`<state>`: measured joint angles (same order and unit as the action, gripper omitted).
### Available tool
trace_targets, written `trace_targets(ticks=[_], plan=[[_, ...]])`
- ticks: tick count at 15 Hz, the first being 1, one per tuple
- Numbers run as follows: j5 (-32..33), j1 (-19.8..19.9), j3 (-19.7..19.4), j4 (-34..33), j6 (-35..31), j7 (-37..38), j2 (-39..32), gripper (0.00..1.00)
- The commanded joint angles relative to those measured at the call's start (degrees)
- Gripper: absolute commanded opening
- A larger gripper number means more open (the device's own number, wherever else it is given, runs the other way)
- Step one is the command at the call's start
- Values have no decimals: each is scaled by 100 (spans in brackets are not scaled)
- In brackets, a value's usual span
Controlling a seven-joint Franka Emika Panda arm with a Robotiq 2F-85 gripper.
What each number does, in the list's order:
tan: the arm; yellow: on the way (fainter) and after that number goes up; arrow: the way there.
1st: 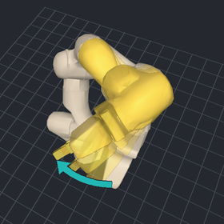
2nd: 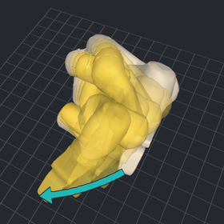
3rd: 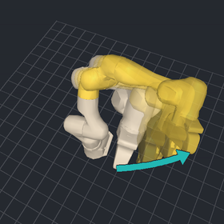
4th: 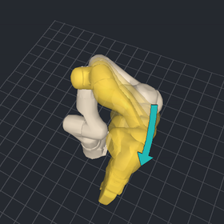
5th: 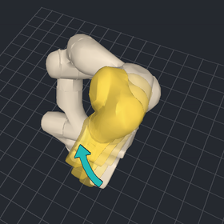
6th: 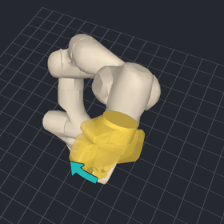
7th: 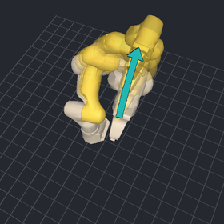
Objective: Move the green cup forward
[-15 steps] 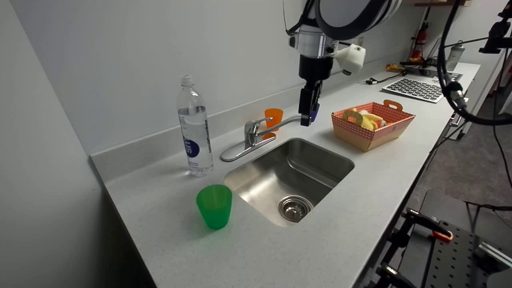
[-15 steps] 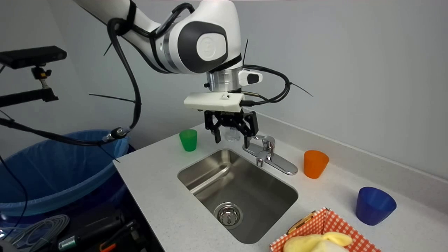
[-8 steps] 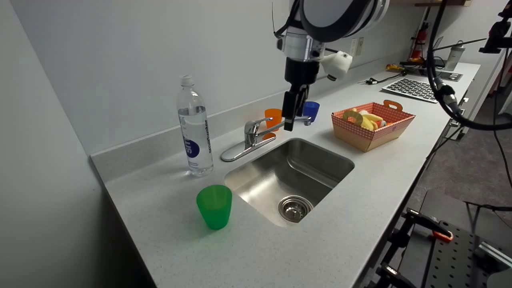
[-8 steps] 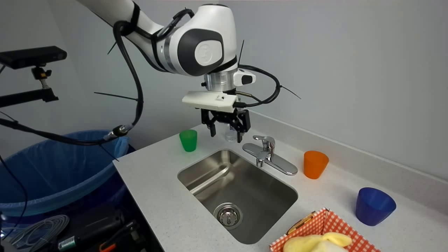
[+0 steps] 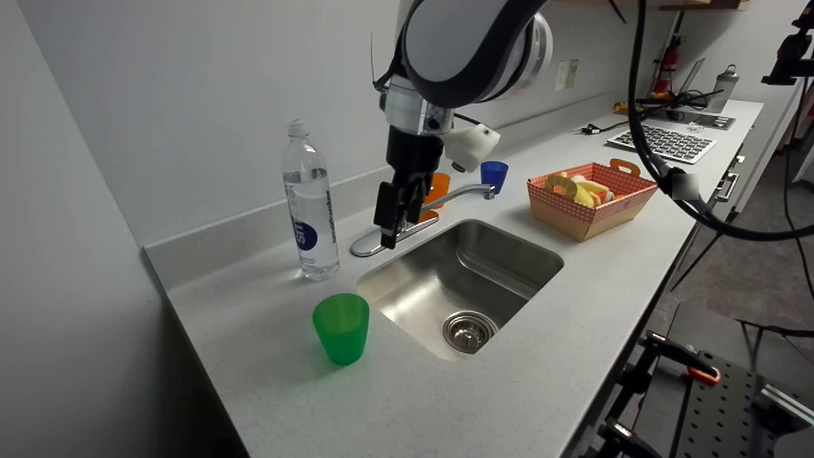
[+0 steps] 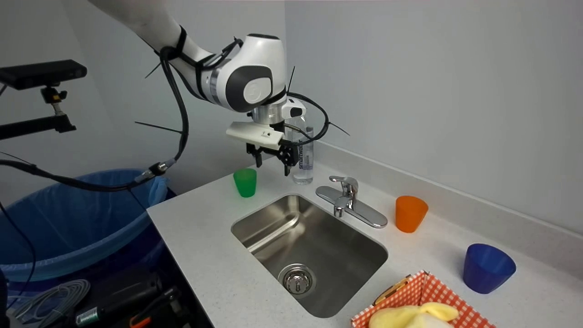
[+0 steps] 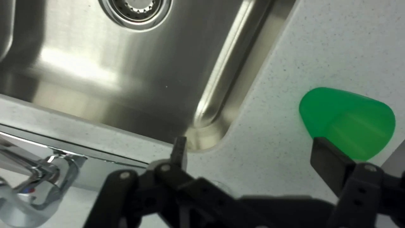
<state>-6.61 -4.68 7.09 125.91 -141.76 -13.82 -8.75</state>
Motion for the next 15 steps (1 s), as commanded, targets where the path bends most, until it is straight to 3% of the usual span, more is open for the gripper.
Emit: trace_targets(ticks=[1, 15], plan=[[-110, -121, 191, -392, -83, 30, -441, 100], [321, -181, 364, -773, -14, -163, -1053, 100]])
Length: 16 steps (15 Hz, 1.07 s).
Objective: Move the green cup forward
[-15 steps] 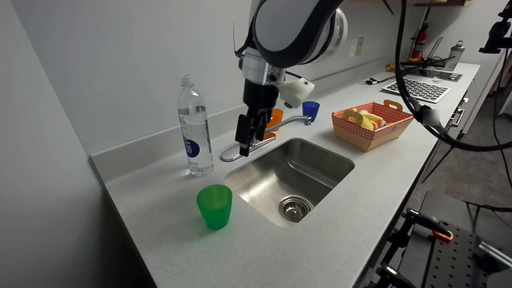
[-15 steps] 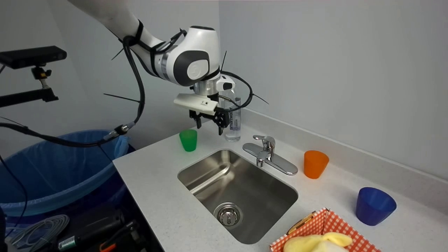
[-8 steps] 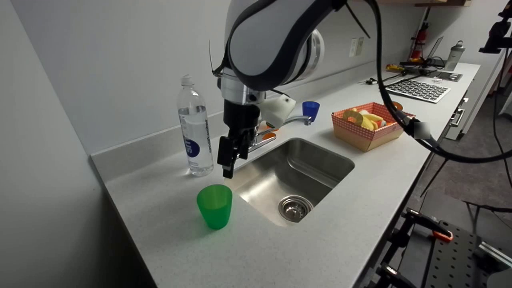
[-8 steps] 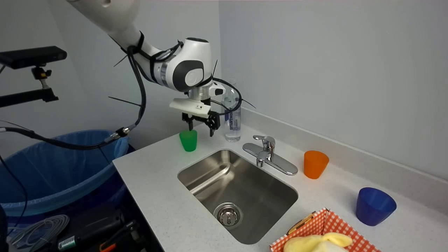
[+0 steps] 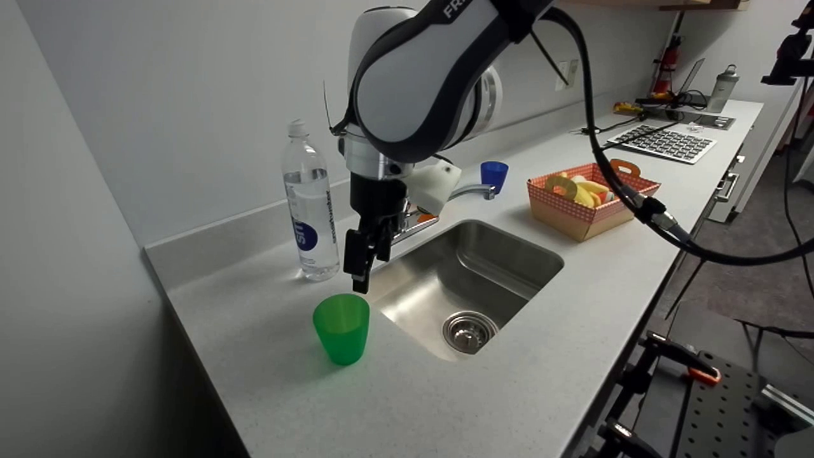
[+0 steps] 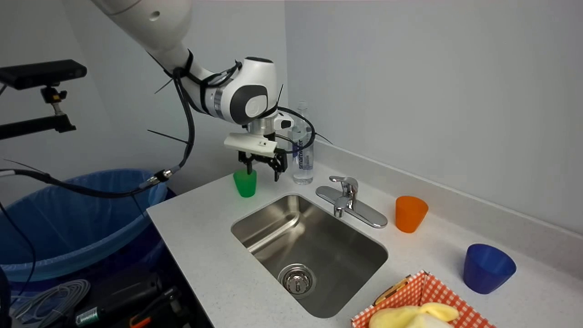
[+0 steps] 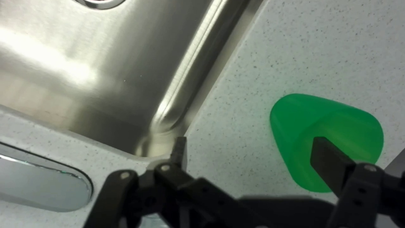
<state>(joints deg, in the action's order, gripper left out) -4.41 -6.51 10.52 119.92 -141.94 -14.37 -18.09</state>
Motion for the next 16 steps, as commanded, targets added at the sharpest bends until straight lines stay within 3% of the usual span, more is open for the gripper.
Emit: trace_targets(ticks=[1, 2, 7, 8, 10, 16], plan=[[110, 7, 26, -186, -1, -137, -132, 100], [289, -247, 53, -461, -184, 174, -564, 100], [589, -524, 81, -873, -185, 233, -1051, 100], [653, -598, 69, -931, -205, 276, -1139, 75], [770, -708, 30, -1097, -153, 420, -1280, 65], [958, -802, 4, -1414, -167, 401, -1533, 18]])
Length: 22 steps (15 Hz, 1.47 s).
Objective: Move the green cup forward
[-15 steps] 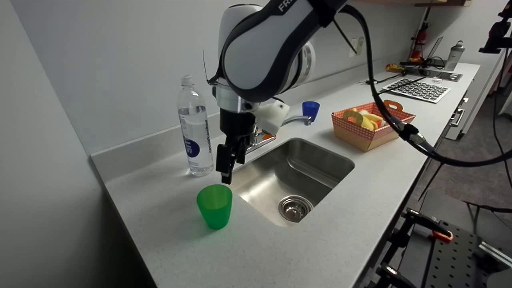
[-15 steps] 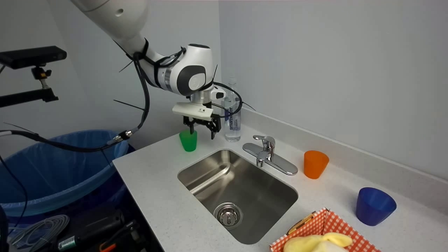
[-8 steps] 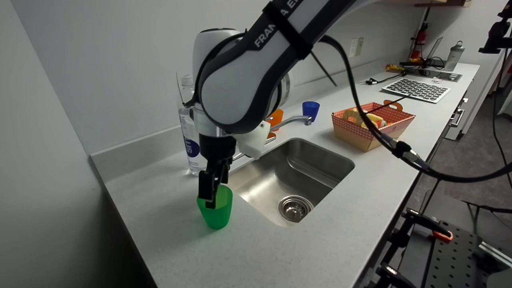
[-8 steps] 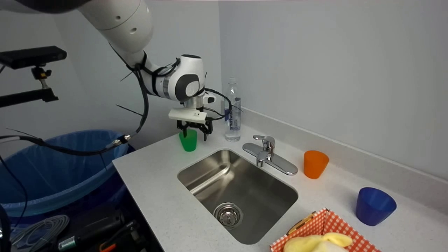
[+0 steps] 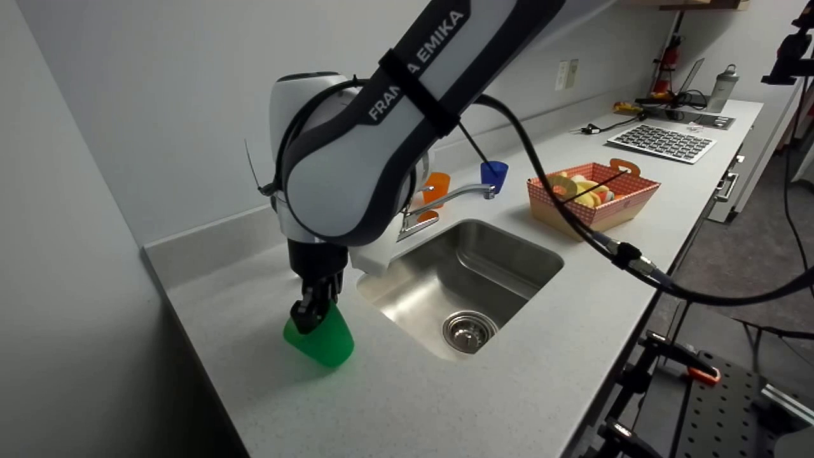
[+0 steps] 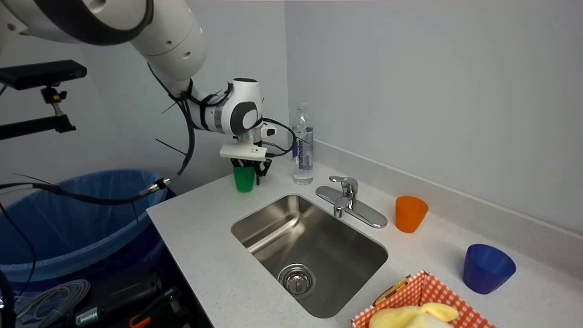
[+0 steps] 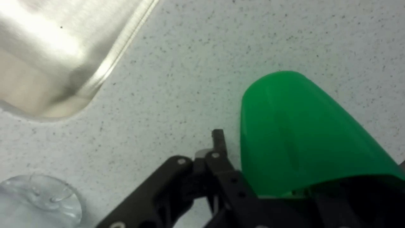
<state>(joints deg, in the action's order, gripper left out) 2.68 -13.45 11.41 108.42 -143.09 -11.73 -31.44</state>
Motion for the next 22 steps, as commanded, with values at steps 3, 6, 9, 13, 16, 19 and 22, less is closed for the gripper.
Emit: trace_targets(ticks=[3, 6, 9, 13, 16, 19, 22], plan=[[349, -98, -75, -341, 66, 44, -215, 0], [179, 125, 122, 293, 52, -181, 358, 0], [156, 157, 188, 733, 46, -285, 661, 1], [146, 118, 356, 1301, -7, -377, 940, 1], [55, 332, 454, 1889, -49, -685, 1351, 1], [-92, 541, 465, 2412, -70, -1134, 1821, 1], [-229, 731, 440, 2887, -83, -1689, 2283, 1]])
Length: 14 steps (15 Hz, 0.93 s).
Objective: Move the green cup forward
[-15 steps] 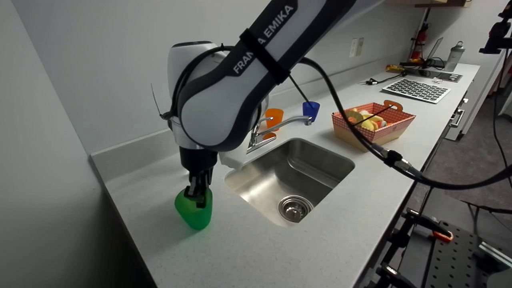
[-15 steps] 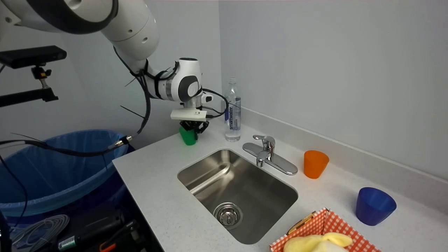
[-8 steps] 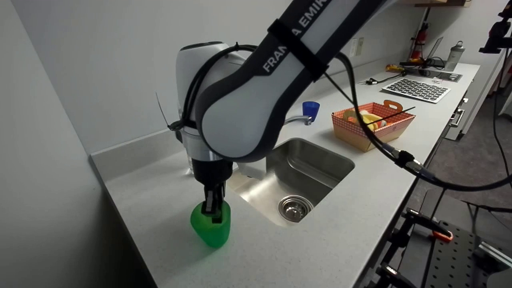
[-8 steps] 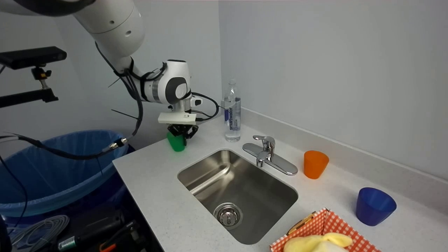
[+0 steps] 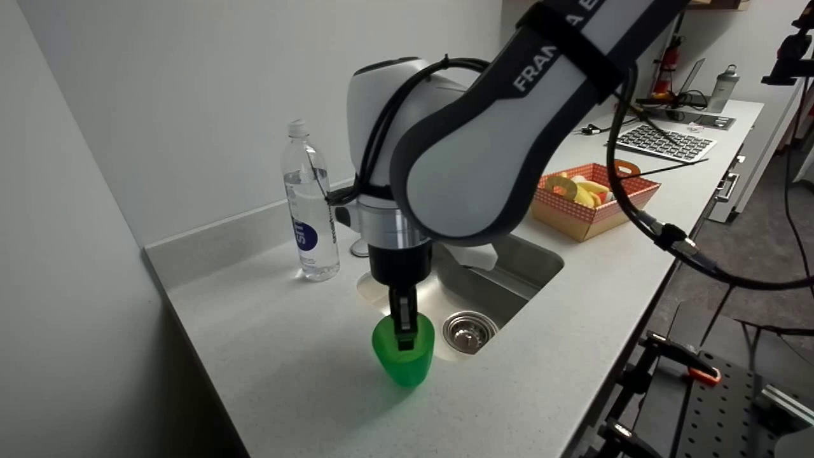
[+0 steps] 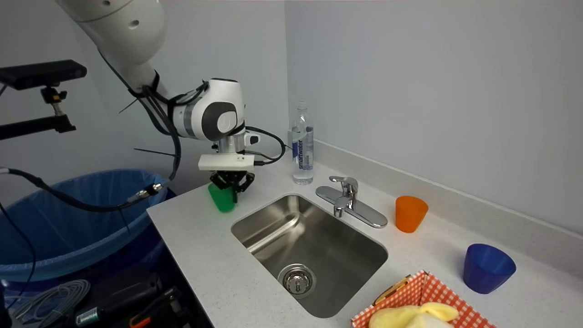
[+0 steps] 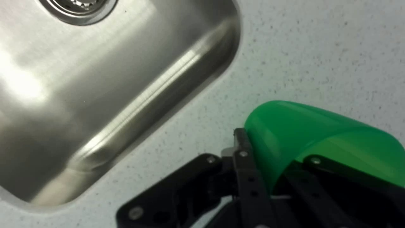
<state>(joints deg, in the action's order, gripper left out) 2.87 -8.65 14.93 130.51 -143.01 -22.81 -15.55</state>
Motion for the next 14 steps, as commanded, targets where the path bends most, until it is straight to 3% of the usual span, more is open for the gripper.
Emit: trace_targets(ticks=[1, 9, 14], plan=[[-343, 301, 83, 815, -71, -786, 826, 1], [-1242, 233, -2, 1469, -90, -2245, 1239, 1], [-1022, -9, 57, 1424, -224, -2193, 1010, 1]])
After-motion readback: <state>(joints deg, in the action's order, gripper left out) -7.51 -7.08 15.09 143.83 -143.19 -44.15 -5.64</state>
